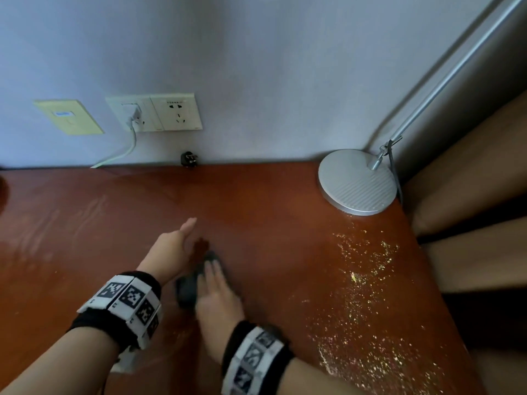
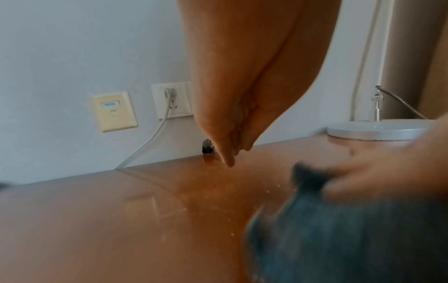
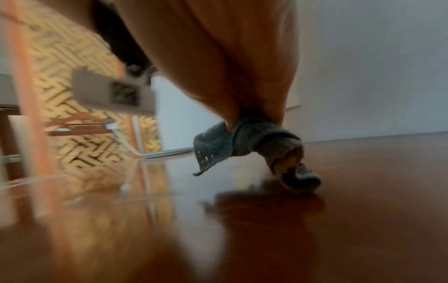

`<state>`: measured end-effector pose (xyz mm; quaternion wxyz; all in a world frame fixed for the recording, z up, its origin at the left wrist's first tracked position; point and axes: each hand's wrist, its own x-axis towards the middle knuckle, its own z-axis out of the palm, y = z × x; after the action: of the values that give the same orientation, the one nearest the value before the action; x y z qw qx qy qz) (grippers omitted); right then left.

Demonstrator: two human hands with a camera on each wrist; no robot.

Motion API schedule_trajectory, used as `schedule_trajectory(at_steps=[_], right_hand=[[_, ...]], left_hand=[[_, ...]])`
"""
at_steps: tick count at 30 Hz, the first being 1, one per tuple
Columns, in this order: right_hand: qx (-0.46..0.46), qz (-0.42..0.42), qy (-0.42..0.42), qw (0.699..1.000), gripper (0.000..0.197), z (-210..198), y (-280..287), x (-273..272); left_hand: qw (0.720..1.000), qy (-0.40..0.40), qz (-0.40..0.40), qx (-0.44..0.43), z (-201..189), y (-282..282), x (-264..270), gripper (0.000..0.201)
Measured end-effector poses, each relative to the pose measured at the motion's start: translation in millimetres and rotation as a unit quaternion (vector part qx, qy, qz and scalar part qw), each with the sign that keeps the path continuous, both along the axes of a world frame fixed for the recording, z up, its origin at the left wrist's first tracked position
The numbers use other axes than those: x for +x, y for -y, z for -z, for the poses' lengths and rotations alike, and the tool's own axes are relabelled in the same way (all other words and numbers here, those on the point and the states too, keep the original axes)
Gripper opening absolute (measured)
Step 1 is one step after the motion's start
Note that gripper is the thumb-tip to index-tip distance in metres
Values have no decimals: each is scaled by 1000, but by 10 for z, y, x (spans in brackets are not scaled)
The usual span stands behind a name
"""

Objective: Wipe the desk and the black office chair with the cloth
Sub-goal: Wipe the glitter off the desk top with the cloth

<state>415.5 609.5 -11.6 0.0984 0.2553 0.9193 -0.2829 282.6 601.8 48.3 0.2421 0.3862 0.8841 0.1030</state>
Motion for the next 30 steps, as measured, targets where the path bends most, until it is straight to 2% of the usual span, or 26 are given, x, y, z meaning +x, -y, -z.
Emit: schedule_trajectory(at_steps=[1,2,5,8,10,11,12,15,17,20,23,25,28,30], right_hand=[[-29,-32,28,999,51,69,222,-191],[-62,-26,25,997,51,135,384,-307],[-93,40,-2,995,54,204,432,-431],[-69,74,18,995,52,57,22,-349],[9,117,82,990,51,-98,-437,-172],[65,106,110,986,50,-129,-685,-33],[84,131,133,979,55,-144,-899,141],[84,226,190,952,65,-188,-1363,595],[71,248,199,946,64,-268,-1447,646],[60,218,143,964,60,-347,-1144,299],[-12,117,75,990,58,-320,-431,-366],[-61,61,58,995,53,-283,-16,-758],[-104,61,63,991,50,-189,83,-1028],[-81,84,79,990,49,-142,-122,-987]], left_hand=[[1000,-4,-5,-4,-28,28,-42,72],[1000,-9,-9,-10,-51,63,-74,73],[1000,-22,-16,-13,-90,145,-160,71],[999,-19,-21,-22,2,190,-225,68],[999,-8,-19,-31,89,189,-223,65],[999,-1,-17,-39,127,185,-212,63],[999,5,-14,-51,170,183,-205,64],[996,23,-12,-85,278,217,-234,70],[995,21,-15,-101,294,288,-290,70],[994,2,-26,-110,255,411,-375,70],[992,-16,-38,-116,232,540,-475,69],[992,-18,-51,-117,245,599,-523,65],[991,-15,-43,-124,260,598,-524,60],[991,-10,-28,-129,280,527,-489,63]])
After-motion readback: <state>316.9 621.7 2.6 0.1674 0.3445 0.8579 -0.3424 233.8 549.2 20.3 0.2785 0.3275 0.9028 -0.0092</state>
